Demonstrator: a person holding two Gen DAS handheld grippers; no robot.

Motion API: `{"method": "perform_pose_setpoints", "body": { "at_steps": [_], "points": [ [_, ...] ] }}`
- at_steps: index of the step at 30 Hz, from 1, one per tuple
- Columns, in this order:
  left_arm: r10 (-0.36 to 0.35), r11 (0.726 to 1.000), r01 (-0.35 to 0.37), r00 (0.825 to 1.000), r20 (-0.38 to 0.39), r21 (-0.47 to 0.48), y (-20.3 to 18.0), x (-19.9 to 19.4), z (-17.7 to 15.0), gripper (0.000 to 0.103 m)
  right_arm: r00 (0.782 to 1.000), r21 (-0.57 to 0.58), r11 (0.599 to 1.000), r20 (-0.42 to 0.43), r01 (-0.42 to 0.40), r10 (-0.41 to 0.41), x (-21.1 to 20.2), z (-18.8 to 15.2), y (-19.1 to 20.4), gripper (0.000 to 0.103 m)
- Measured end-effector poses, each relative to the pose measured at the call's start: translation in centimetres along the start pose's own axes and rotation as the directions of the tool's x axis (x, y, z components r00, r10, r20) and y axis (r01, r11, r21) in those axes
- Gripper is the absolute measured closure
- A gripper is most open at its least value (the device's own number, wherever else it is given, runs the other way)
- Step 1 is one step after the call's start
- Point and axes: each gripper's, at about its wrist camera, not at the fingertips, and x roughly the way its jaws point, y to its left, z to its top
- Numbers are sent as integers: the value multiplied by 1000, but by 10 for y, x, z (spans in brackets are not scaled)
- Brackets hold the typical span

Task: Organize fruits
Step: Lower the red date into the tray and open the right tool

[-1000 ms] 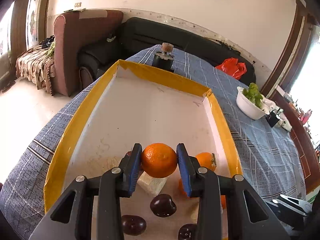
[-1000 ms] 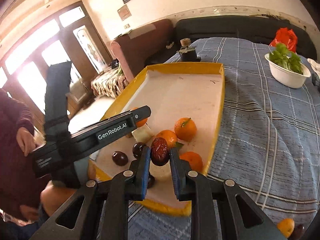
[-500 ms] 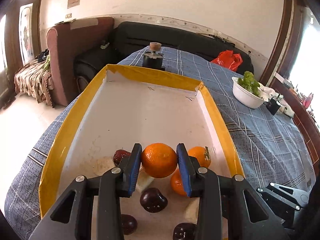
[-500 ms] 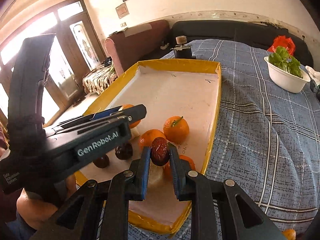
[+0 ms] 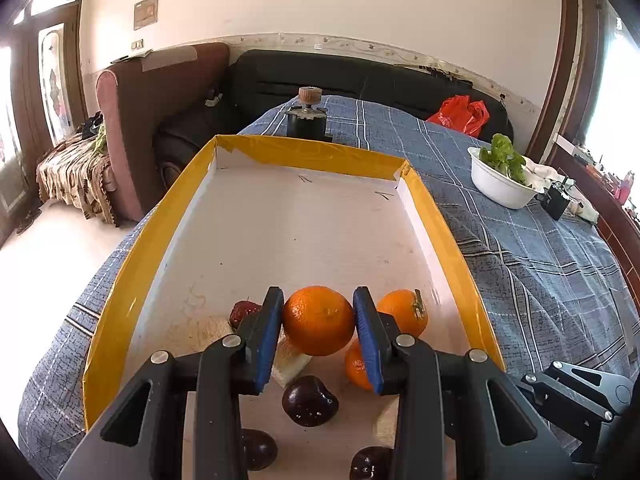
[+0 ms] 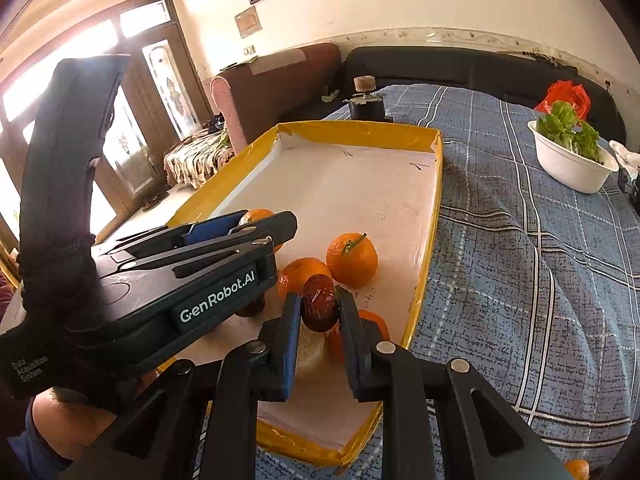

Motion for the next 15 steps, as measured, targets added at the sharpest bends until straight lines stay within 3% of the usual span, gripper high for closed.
{"method": "perform_pose_setpoints", "body": {
  "at_steps": [15],
  "points": [
    [9, 1000, -9, 1000, 5, 8, -2, -2, -1, 68, 1000, -23, 1000, 8, 15, -14, 0, -1, 2, 80]
  ]
}}
